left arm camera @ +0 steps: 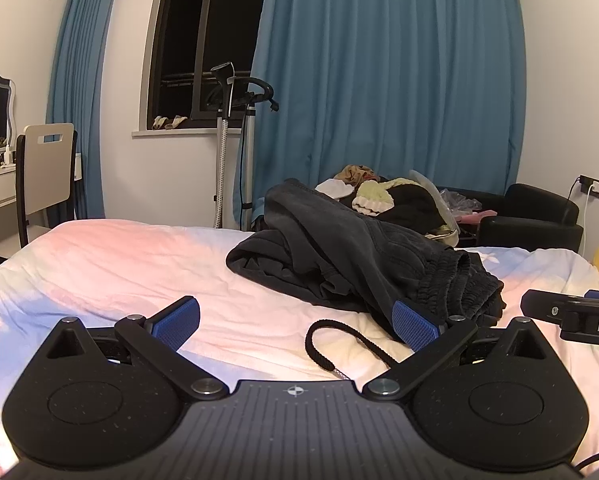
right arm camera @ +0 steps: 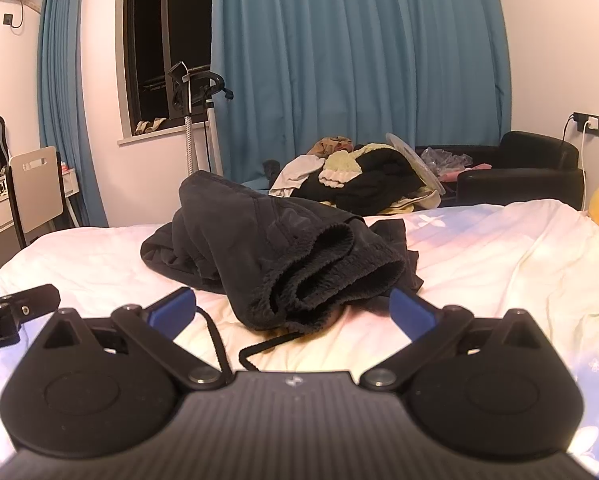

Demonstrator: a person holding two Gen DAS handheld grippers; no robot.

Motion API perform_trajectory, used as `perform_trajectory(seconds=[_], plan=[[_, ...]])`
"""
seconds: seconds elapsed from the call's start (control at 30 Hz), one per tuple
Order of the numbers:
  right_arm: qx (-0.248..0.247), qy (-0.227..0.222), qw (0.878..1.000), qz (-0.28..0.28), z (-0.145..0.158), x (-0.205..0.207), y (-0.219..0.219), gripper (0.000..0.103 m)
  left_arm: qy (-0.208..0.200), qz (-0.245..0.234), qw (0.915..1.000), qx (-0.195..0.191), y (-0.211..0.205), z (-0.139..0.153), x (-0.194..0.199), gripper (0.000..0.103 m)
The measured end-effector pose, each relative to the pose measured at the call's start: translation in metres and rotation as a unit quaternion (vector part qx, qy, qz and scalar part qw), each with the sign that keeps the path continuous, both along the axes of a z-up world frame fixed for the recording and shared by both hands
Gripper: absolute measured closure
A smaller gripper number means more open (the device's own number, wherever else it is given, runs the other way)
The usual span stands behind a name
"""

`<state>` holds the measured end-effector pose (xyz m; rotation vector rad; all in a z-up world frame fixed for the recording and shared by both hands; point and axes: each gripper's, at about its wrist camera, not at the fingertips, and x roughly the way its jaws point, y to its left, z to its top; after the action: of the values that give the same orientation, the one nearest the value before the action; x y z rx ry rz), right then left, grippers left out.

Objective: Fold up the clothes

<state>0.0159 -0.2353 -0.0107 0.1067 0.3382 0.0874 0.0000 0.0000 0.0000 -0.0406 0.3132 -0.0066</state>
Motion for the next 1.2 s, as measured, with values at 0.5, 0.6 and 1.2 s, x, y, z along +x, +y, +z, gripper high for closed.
perform_trajectory(seconds=[0.5,0.6,1.2], plan=[[0.003,0.000,1.000,-0.002,-0.0023,-0.0020,0.0026,0.000,0.000,0.000,1.0000,-0.005,-0.0014,-0.0019,-0.0005,0.000],[0.006,0.001,1.000,-0.002,-0.0018,-0.0011,0.0015,0.000,0.000,0.000,1.0000,-0.007,0.0017,-0.0026,-0.0032,0.000],[0.016,0.003,1.000,0.000,-0.0019,0.0006,-0.0033,0.000,0.008,-0.002,1.0000,-0.004,0.0034,-0.0002,0.0002,0.000]])
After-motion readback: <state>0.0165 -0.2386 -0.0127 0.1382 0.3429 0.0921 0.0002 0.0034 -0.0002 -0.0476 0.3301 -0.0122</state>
